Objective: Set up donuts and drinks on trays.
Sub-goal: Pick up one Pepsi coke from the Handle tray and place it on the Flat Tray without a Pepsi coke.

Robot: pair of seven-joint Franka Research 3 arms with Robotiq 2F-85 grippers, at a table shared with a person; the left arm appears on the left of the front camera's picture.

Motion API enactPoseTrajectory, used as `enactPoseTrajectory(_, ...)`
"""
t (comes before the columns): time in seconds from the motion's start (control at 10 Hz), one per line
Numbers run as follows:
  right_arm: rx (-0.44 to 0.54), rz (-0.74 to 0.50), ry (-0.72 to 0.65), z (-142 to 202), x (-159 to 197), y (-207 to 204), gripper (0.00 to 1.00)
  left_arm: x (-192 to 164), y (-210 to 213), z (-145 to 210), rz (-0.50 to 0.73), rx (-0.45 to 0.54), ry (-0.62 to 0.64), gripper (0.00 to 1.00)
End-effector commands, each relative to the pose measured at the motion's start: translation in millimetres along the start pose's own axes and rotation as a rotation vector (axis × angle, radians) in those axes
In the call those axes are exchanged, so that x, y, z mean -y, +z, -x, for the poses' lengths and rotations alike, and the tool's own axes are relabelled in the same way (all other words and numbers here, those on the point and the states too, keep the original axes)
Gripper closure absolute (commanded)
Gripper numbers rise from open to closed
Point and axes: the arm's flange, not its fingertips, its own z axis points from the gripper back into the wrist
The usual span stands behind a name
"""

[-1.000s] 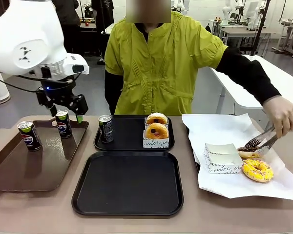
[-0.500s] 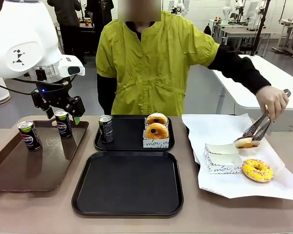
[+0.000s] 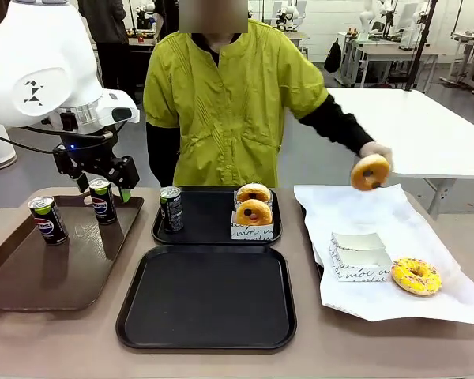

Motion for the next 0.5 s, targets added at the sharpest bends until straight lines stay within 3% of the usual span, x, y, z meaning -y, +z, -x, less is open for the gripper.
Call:
enactPoseTrajectory(0.0,0.004,-0.011,0.013,0,-1,0,0.0,-30,1,-18,0.033,-0.016,0.024,0.0)
enactPoseTrajectory(0.2,0.004,-0.011,0.013,0,-1,0,0.0,-93,4,-6,0.075,0.029,0.099,0.0)
enactPoseTrajectory(0.4,0.004,-0.011,0.013,0,-1,0,0.0,-153,2,-14,0.126,0.003,0.166,0.0)
